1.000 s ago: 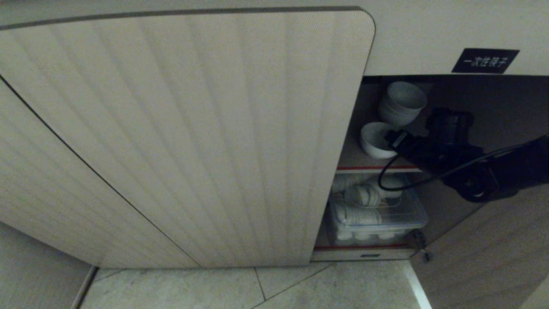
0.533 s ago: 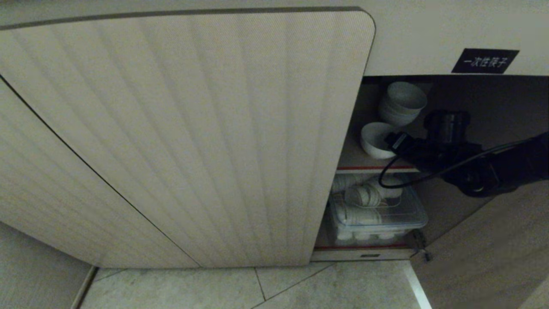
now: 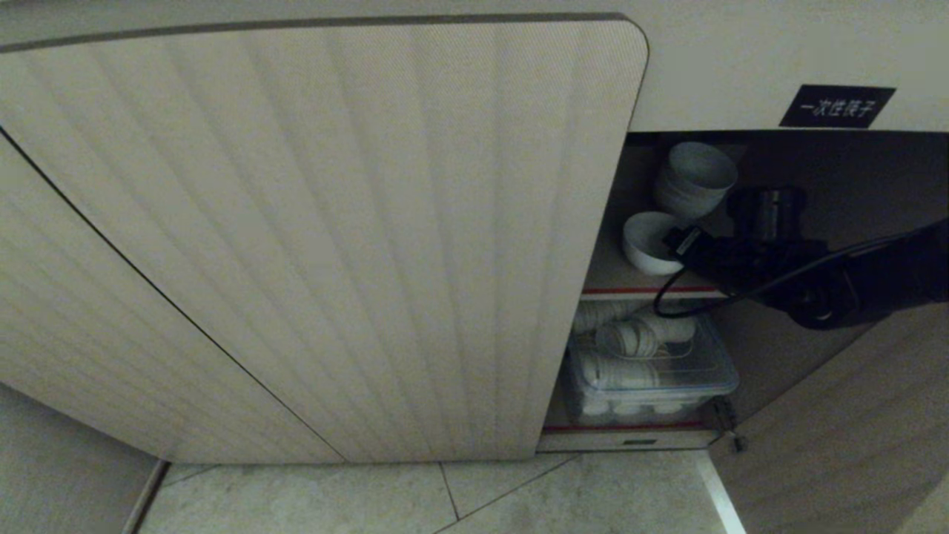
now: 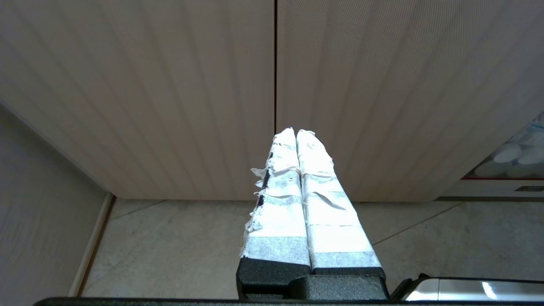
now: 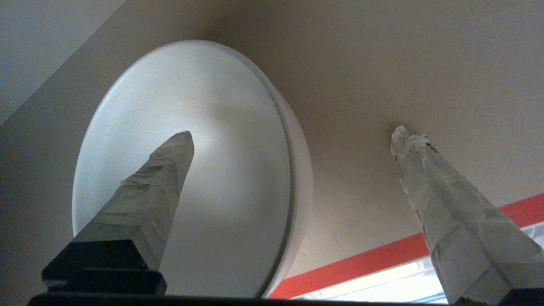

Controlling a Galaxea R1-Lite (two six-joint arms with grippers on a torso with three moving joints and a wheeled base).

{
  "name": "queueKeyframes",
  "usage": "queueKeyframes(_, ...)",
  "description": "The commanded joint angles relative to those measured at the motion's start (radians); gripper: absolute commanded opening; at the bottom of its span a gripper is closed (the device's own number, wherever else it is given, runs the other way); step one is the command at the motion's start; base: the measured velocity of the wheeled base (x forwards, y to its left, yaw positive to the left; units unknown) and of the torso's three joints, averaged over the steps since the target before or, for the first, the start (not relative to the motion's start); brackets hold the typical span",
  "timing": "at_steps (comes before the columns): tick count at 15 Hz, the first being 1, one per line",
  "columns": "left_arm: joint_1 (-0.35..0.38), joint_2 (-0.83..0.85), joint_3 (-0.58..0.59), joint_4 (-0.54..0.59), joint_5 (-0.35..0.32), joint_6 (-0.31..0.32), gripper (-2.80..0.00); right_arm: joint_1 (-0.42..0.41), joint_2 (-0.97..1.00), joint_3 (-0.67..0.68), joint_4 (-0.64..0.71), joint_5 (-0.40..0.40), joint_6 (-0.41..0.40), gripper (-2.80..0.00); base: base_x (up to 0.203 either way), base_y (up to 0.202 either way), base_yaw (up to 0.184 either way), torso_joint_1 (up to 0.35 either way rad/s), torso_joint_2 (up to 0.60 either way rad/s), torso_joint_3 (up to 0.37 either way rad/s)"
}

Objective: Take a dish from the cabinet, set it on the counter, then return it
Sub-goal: Take the bowl from the cabinet

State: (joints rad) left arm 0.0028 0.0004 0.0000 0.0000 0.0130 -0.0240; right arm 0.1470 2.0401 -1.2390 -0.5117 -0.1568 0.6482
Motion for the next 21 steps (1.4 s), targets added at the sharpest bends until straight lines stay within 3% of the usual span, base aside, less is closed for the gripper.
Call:
queueKeyframes(1,0.000,0.000,0.000,0.000,0.001,-0.001,-2.80,0.000,0.018,-0.011,-0.004,0.000,0.004,0.00,0.000,0.000,0.000,0.000,0.00,0.000)
queueKeyframes(14,0.000,0.000,0.000,0.000,0.001,-0.001,-2.80,0.000,0.035,-0.013,-0.019,-0.003,0.001,0.00,0.000,0.000,0.000,0.000,0.00,0.000)
queueKeyframes(15,0.000,0.000,0.000,0.000,0.001,-0.002,-2.80,0.000,0.037,-0.013,-0.019,-0.003,0.001,-2.80,0.000,0.000,0.000,0.000,0.00,0.000)
queueKeyframes(21,0.000,0.000,0.000,0.000,0.001,-0.001,-2.80,0.001,0.036,-0.032,-0.032,-0.003,0.001,-2.80,0.000,0.000,0.000,0.000,0.00,0.000)
